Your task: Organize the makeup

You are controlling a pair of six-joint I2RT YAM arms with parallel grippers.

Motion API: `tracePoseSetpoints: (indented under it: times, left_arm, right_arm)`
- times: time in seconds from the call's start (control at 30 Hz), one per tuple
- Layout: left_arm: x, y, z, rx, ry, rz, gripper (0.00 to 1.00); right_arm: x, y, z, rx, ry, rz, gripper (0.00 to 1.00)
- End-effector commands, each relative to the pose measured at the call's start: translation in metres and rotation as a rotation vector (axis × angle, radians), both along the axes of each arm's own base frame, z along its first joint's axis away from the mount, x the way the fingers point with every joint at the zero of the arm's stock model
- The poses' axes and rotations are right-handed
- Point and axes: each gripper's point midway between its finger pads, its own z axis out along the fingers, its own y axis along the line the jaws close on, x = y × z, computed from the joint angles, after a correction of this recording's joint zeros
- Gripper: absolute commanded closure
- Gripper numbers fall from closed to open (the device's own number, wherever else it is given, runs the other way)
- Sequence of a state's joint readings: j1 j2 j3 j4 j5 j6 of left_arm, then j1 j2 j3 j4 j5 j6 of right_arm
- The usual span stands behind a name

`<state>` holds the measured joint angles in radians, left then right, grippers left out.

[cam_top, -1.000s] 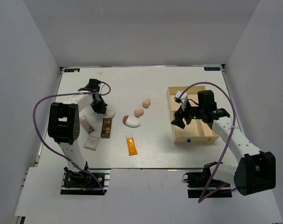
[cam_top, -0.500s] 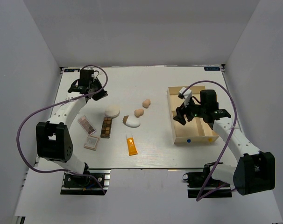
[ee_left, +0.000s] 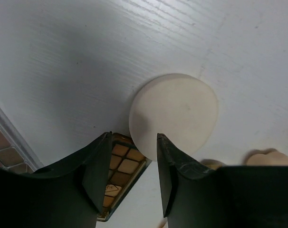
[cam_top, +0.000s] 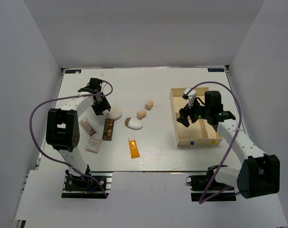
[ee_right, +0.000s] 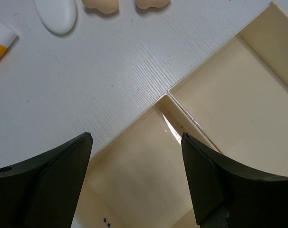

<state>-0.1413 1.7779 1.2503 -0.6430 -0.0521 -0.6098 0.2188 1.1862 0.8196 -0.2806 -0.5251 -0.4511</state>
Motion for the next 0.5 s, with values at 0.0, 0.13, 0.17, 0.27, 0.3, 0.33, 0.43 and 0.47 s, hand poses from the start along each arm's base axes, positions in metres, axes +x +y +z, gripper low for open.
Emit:
tracePoseSetpoints:
  times: [0.0, 0.13, 0.17, 0.27, 0.3, 0.33, 0.43, 0.47]
  left_arm:
    - [0.006, 0.002, 0.000, 0.021, 0.001, -0.008, 0.47]
    - [0.009, -0.004, -0.023, 0.001, 0.056, -0.024, 0.47]
    - [0.010, -0.006, -0.025, -0.007, 0.060, -0.027, 0.47]
    - [0.012, -0.010, -0.036, -0.024, 0.078, -0.036, 0.52]
    - [0.012, -0.010, -0.038, -0.025, 0.081, -0.036, 0.56]
    - [0.013, -0.011, -0.039, -0.028, 0.082, -0.038, 0.66]
    - [0.015, -0.011, -0.045, -0.028, 0.086, -0.037, 0.86]
    - [0.016, -0.011, -0.045, -0.028, 0.082, -0.038, 0.89]
  right_arm:
    - [0.003, -0.001, 0.007, 0.013, -0.033, -0.011, 0.19]
    - [0.005, -0.003, 0.007, 0.012, -0.033, -0.020, 0.19]
    - [0.005, -0.003, 0.007, 0.010, -0.033, -0.019, 0.19]
    - [0.004, -0.004, 0.005, 0.009, -0.030, -0.022, 0.19]
    - [0.005, -0.004, 0.006, 0.010, -0.034, -0.022, 0.19]
    - [0.005, -0.005, 0.006, 0.009, -0.034, -0.026, 0.19]
    - [0.005, -0.005, 0.005, 0.009, -0.034, -0.022, 0.18]
    - [0.006, -0.006, 0.006, 0.010, -0.037, -0.027, 0.19]
